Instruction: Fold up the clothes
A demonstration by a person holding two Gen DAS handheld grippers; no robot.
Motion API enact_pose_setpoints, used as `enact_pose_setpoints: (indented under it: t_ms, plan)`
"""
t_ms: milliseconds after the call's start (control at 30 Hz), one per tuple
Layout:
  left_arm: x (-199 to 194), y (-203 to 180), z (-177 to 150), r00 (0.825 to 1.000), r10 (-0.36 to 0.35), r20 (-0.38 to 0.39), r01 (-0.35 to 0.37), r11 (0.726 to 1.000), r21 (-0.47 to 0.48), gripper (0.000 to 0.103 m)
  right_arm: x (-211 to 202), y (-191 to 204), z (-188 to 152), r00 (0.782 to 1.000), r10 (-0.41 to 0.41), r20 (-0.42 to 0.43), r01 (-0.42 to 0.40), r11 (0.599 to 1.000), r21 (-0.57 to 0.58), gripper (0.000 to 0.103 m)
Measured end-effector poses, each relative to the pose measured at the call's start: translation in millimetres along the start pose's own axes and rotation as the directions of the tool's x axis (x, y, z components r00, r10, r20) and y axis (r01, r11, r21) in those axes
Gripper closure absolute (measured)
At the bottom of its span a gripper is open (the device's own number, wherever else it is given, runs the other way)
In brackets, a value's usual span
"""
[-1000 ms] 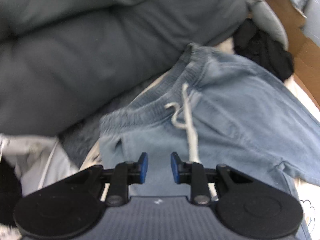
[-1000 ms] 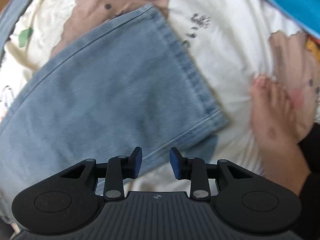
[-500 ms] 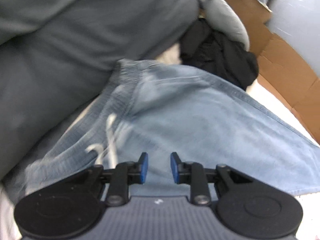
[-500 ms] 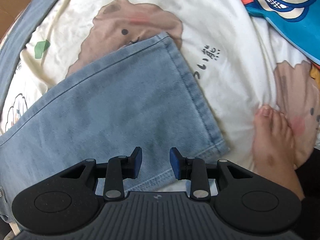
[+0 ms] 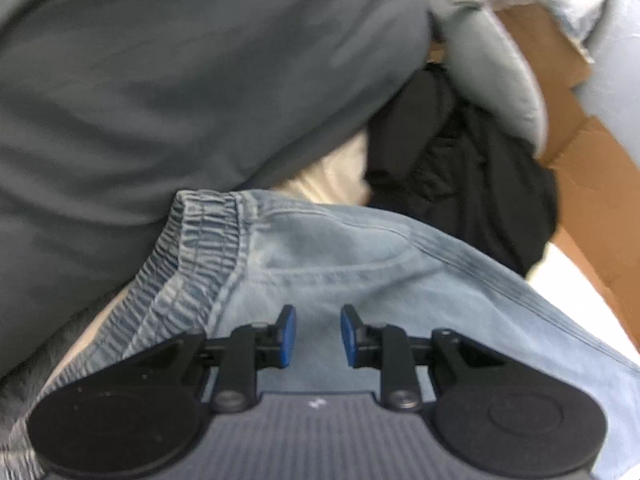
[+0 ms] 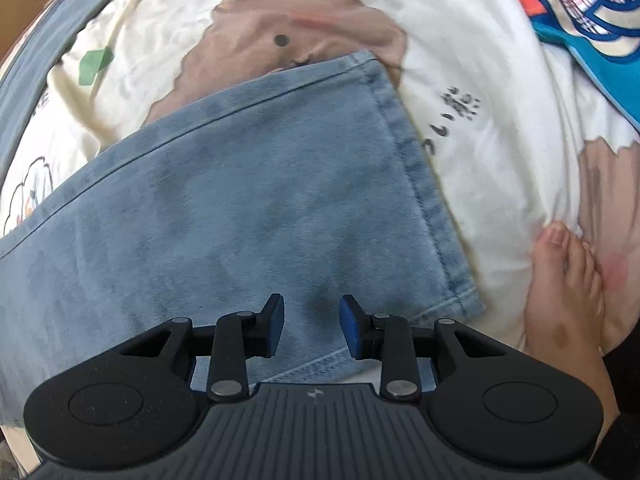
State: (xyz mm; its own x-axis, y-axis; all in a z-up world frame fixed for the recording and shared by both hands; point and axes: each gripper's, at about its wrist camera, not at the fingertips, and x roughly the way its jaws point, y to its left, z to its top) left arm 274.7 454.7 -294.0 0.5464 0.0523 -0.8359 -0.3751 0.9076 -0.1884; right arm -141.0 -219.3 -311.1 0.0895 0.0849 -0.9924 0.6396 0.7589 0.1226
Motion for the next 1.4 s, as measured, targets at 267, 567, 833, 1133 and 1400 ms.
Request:
enact_pose_setpoints:
  t_ms: [267, 567, 833, 1133, 1400]
  plan:
    - [47.6, 15.2, 9.2, 0.994, 0.106, -0.015, -0.107, 0.991, -0.078, 0.090, 6.8, 20.0, -1.9, 1.000, 0.013, -0.019, -0.014, 0.999, -0.052, 0.065]
    - [58.9, 15.1, 28.2, 0.978, 0.205, -0.022, -0.206, 0.978, -0.025, 0.100, 30.7, 16.6, 5.9, 1.000, 0.025, -0.001, -0.025, 0.999, -0.041, 0.062]
    - [-10.3, 18.1, 17.0, 0.990, 0.132, 0.041, -0.134, 0.990, 0.052, 0.084, 32.0, 17.1, 6.6, 0.999, 0.037, 0.007, -0.037, 0.998, -0.048, 0.062]
    - [-3.2, -0.8, 0.0, 1.000, 0.001, 0.021, -0.003, 0.998, 0.067, 0.084, 33.8, 23.2, 5.4, 0.999, 0.037, 0.011, -0.036, 0.997, -0.063, 0.061]
    - [49.8, -2.9, -2.9, 0.997, 0.077, 0.016, -0.076, 0.995, -0.057, 0.081, 35.5, 28.1, 3.3, 0.999, 0.032, -0.001, -0.032, 0.997, -0.071, 0.061]
